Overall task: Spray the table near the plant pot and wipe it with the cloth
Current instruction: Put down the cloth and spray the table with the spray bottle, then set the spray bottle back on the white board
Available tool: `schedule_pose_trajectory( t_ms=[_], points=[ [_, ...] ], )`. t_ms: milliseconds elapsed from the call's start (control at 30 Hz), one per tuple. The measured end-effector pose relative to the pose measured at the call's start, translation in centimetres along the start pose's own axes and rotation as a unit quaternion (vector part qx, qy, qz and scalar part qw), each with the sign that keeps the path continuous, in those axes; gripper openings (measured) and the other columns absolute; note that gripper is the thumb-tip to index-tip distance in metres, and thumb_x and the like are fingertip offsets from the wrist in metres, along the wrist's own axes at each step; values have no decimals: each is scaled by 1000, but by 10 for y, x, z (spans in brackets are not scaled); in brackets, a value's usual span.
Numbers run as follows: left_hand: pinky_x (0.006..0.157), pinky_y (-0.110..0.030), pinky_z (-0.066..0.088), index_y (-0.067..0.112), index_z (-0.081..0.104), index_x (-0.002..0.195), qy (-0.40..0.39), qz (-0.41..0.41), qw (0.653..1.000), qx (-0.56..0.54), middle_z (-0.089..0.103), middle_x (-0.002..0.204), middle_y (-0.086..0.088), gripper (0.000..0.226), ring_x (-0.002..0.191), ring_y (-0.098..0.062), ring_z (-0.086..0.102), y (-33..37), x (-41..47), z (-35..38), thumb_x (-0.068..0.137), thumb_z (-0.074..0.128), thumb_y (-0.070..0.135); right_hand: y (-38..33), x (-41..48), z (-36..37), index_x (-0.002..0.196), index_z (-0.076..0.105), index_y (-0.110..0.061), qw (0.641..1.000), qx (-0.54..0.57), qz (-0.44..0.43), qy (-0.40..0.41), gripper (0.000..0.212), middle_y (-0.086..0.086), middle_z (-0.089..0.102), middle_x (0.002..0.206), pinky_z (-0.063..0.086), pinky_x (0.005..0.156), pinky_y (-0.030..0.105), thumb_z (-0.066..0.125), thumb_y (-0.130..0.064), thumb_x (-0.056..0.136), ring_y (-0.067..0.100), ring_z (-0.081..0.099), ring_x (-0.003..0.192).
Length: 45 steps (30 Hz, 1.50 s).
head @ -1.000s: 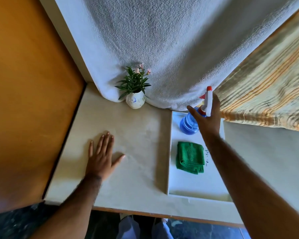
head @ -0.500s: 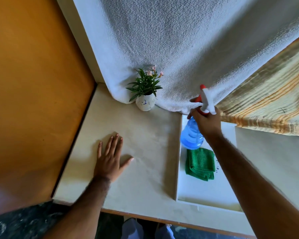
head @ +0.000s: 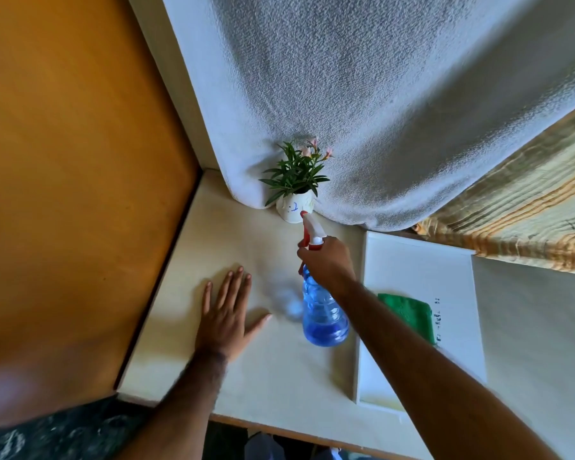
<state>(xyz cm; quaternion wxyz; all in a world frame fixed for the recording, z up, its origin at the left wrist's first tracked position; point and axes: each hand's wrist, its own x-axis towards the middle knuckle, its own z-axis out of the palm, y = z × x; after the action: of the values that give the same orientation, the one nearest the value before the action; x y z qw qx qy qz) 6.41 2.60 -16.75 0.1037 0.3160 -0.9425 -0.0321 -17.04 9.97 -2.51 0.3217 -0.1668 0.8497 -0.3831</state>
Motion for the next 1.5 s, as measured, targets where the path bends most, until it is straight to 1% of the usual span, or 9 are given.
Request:
schedule_pose_trajectory(
  t_ms=[133, 567, 833, 900, 967, 1067, 1200, 1400, 1500],
  points=[
    [126, -65, 34, 14, 39, 163, -2, -2, 1000, -3, 39, 172, -9, 93, 158, -25, 39, 0, 0, 0, 94, 44, 76, -7, 10, 6, 65, 66, -18, 998, -46, 32, 22, 21, -15, 69, 45, 39, 47, 22, 60, -36, 71, -9, 60, 44],
    [129, -64, 30, 18, 33, 166, -21, -8, 1000, -11, 34, 175, -6, 92, 161, -24, 32, -3, 0, 0, 97, 33, 80, -9, 16, 11, 64, 64, -18, 997, -60, 30, 42, 23, -9, 70, 46, 42, 51, 24, 60, -40, 68, 6, 67, 57],
    [129, -63, 29, 18, 32, 166, -17, -6, 1000, -12, 34, 175, -6, 93, 160, -24, 35, -5, -1, 1, 97, 33, 80, -5, -5, -20, 57, 62, -21, 987, 68, -31, 143, 19, -24, 62, 41, 35, 37, 4, 66, -29, 73, -11, 57, 36],
    [128, -63, 31, 16, 33, 166, -14, -5, 1000, -10, 36, 174, -7, 93, 159, -25, 36, -5, -2, 0, 98, 32, 80, -8, -10, -42, 66, 69, -26, 976, 131, -54, 165, 5, -18, 68, 46, 43, 43, 5, 65, -26, 70, -7, 62, 41],
    [127, -64, 32, 15, 33, 166, -14, 0, 1000, -5, 35, 174, -8, 94, 160, -26, 35, -4, -2, 0, 98, 31, 80, -6, -14, -67, 79, 74, -31, 960, 173, -102, 194, 17, -9, 72, 52, 51, 49, 13, 63, -20, 71, 3, 67, 47],
    [127, -65, 32, 14, 32, 166, -20, 4, 1000, 0, 34, 174, -9, 96, 160, -26, 34, -3, -1, -1, 96, 36, 79, 1, -13, -104, 83, 75, -28, 933, 177, -174, 261, 22, -14, 72, 55, 51, 53, 14, 65, -11, 75, -2, 66, 50],
    [127, -64, 31, 12, 34, 165, -20, 7, 1000, -4, 35, 174, -10, 97, 159, -28, 36, -4, -1, 0, 93, 41, 77, 21, -1, -136, 100, 74, -26, 908, 190, -194, 319, 27, 2, 78, 75, 56, 64, 21, 64, -10, 80, 7, 73, 62],
    [127, -64, 32, 14, 32, 166, -12, 7, 1000, 4, 35, 174, -9, 96, 159, -26, 36, -5, -2, 5, 95, 40, 78, 61, 27, -151, 111, 71, -28, 913, 149, -190, 329, 27, 6, 77, 94, 62, 83, 50, 66, -17, 86, 28, 76, 86],
    [127, -63, 32, 14, 32, 166, -8, 10, 1000, 8, 35, 174, -9, 96, 159, -27, 36, -4, -1, 5, 94, 43, 77, 73, 36, -149, 110, 71, -33, 917, 154, -190, 316, 27, 8, 74, 80, 62, 74, 40, 70, -20, 86, 18, 73, 72]
  ],
)
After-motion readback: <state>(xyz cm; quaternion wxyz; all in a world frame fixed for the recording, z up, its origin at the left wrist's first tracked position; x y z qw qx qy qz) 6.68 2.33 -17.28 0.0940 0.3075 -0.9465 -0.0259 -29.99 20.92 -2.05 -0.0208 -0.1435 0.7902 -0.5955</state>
